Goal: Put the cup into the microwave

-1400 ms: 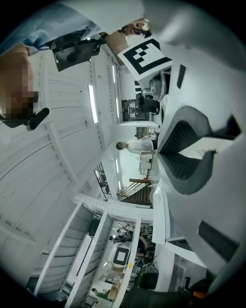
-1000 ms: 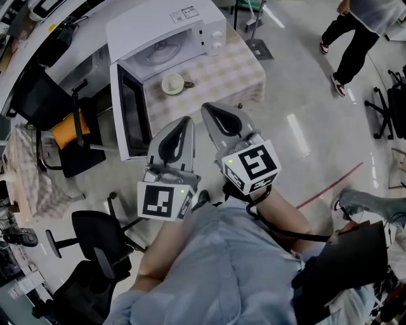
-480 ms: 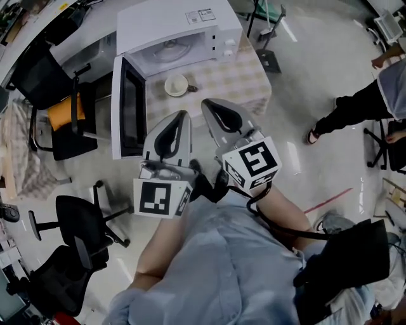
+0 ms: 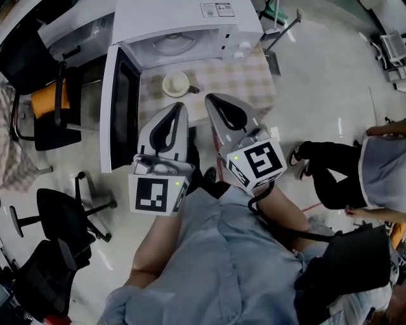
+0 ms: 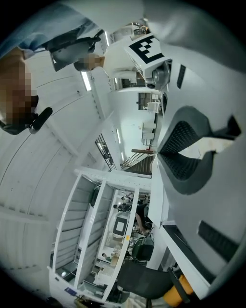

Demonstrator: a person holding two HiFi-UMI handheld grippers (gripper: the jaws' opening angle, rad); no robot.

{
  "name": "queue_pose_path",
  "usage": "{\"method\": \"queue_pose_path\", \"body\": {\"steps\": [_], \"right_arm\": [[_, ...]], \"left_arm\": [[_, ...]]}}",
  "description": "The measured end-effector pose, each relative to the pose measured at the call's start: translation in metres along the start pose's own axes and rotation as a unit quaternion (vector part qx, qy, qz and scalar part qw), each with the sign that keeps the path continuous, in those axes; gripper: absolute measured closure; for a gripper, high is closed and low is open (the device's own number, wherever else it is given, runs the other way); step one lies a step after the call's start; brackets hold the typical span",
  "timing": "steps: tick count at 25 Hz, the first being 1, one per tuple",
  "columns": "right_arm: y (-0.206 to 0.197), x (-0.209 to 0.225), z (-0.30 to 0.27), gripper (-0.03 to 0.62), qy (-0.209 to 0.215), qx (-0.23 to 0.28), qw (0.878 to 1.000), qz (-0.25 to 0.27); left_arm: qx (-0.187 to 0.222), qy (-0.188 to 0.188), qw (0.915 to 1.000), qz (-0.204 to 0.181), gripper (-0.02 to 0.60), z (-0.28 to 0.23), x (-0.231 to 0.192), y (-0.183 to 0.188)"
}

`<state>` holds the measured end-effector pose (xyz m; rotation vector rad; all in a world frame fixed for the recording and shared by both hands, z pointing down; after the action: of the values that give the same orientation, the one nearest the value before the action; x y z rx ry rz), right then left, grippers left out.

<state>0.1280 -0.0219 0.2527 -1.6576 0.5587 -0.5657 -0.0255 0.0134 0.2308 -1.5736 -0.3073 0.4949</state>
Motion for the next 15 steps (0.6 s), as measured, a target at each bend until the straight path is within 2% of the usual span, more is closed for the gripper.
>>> {"method": "queue_pose_path", "body": {"steps": [6, 15], "right_arm": [[-0.015, 0.013, -0.027, 0.589, 0.011, -0.022, 1.000, 0.001], [-0.057, 0.025, -0.052, 0.582, 0.021, -0.054, 0.998, 0.013]], "left_arm": [[-0.022, -0.006, 0.9997, 0.006, 0.577, -0.021, -0.017, -0.013], [-0.029, -0.009, 0.9994, 0.013, 0.577, -0.042, -0.032, -0.040]]}}
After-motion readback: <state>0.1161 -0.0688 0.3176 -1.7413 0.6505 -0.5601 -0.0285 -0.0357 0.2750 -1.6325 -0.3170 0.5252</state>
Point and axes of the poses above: the fingertips, and each gripper's own axes: z backward along the fingers, x to its right, y out of its top, the point moved 9 cm from there along z, backward along the fingers, and after that the axes turned 4 degrees about -y, right-handed, at the moved point
